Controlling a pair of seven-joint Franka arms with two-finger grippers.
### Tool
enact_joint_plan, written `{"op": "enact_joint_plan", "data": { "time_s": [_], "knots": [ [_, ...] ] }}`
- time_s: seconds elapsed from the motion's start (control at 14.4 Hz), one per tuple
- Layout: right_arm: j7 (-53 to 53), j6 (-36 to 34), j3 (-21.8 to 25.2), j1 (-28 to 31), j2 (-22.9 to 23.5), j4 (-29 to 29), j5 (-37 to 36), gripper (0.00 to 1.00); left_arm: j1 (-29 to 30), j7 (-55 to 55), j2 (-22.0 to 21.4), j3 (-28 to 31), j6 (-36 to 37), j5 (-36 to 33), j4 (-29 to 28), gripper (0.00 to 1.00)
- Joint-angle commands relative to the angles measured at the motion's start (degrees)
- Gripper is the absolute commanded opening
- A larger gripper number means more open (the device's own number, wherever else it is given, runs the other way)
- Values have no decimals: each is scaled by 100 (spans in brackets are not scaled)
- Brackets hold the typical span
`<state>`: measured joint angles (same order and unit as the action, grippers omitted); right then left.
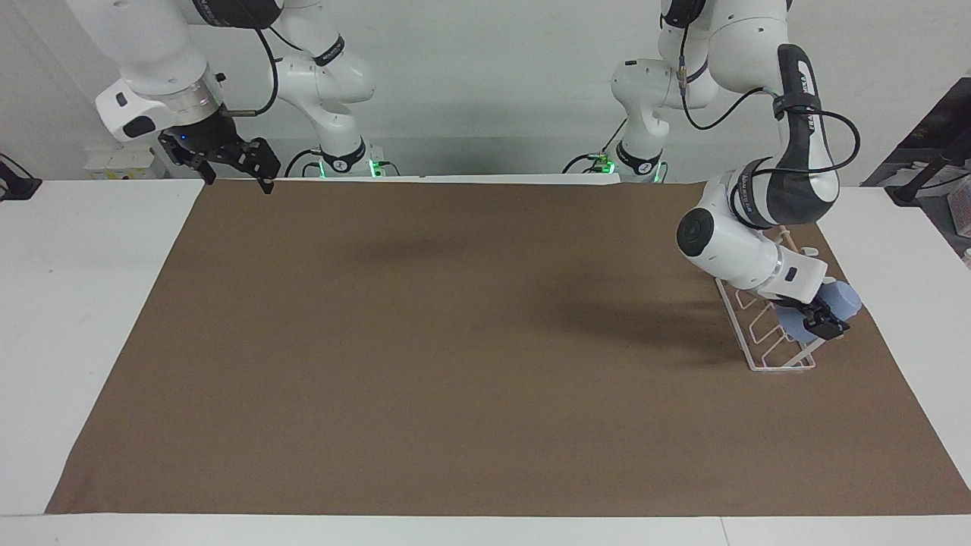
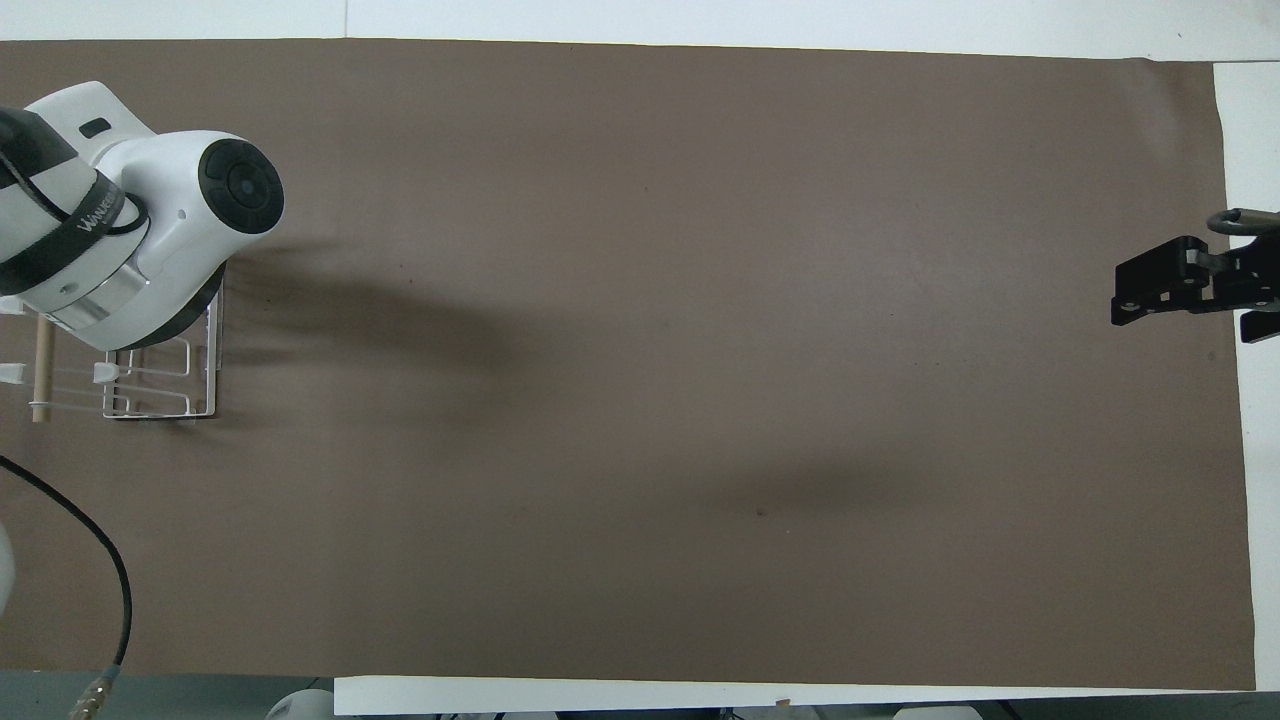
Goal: Hang cup on cup holder
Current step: 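Hang the cup on a rack peg with the left gripper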
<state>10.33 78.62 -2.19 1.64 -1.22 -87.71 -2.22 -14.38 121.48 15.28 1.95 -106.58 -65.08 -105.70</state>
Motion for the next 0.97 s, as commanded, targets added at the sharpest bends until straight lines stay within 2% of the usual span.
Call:
{"op": "enact_joint_plan", "data": {
  "time_s": [0.0,0.35,0.42,0.55,0.9],
  "knots": [
    [-75,-40,17,3,-81,-79,-7,99,111,34,36,-46,-109,-83,-187,46],
    [-75,-40,17,3,-81,-79,-7,99,76,43,45,-54,-126,-75,-223,48],
    [-75,-40,17,3,-81,-79,-7,99,85,17,45,-54,-144,-75,-223,59],
    [-84,-40,17,3,-81,-79,-7,99,76,-88,54,-63,-135,-13,-205,100],
    [-75,-40,17,3,-81,-79,-7,99,50,-159,54,-63,-82,268,-179,100]
  ]
}}
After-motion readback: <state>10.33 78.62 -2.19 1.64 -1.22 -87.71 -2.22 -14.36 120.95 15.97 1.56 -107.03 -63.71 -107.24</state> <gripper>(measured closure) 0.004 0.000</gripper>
